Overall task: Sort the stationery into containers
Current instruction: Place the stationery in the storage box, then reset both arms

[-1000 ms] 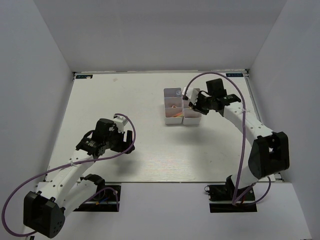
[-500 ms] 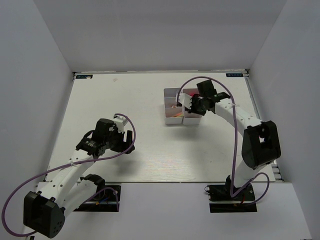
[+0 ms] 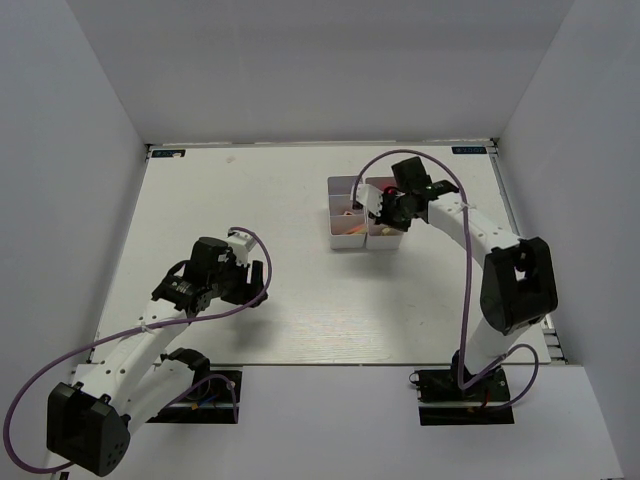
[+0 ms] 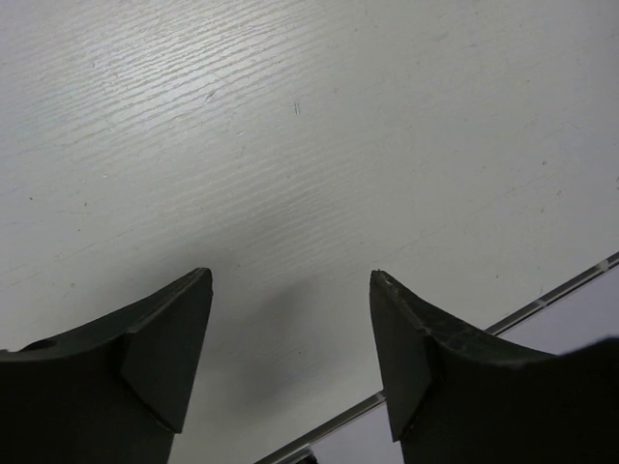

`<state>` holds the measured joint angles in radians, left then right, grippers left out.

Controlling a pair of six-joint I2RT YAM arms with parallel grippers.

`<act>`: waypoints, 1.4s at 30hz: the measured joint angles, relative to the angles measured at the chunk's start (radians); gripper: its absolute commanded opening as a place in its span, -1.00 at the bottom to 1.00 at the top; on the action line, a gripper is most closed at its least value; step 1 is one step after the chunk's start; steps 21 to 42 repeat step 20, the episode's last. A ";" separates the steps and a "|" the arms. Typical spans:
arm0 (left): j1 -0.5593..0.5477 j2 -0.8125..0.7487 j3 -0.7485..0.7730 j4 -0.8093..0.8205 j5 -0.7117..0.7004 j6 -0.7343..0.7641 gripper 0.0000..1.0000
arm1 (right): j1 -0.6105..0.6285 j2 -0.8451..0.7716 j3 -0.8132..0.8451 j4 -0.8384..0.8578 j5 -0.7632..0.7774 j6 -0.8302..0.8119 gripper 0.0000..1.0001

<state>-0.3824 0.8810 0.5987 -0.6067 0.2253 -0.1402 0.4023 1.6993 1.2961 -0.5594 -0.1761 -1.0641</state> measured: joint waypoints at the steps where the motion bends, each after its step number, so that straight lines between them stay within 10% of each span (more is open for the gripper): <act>1: 0.000 0.000 0.000 0.000 0.000 0.000 0.29 | 0.000 -0.009 0.001 -0.008 -0.013 0.020 -1.00; 3: 0.000 0.001 0.000 -0.002 0.000 -0.004 -0.91 | -0.002 -0.041 0.004 -0.023 -0.037 0.091 -1.00; 4: 0.000 0.002 0.000 -0.003 -0.002 -0.004 -1.00 | -0.003 -0.066 0.004 -0.025 -0.046 0.134 -1.00; 7: 0.000 0.004 0.000 -0.008 -0.009 0.001 -1.00 | -0.007 -0.184 -0.026 0.037 -0.035 0.375 0.49; 8: 0.000 0.004 0.000 -0.011 -0.012 0.000 -0.83 | -0.013 -0.232 -0.037 0.045 -0.030 0.458 0.53; 12: 0.000 0.000 0.000 -0.014 -0.060 -0.013 0.99 | -0.067 -0.306 0.014 0.007 0.014 0.762 0.81; 19: 0.001 -0.006 0.000 -0.022 -0.172 -0.042 1.00 | -0.156 -0.275 -0.005 -0.122 0.253 1.058 0.81; 42: 0.001 -0.006 0.000 -0.023 -0.182 -0.042 1.00 | -0.160 -0.301 -0.049 -0.109 0.284 1.064 0.81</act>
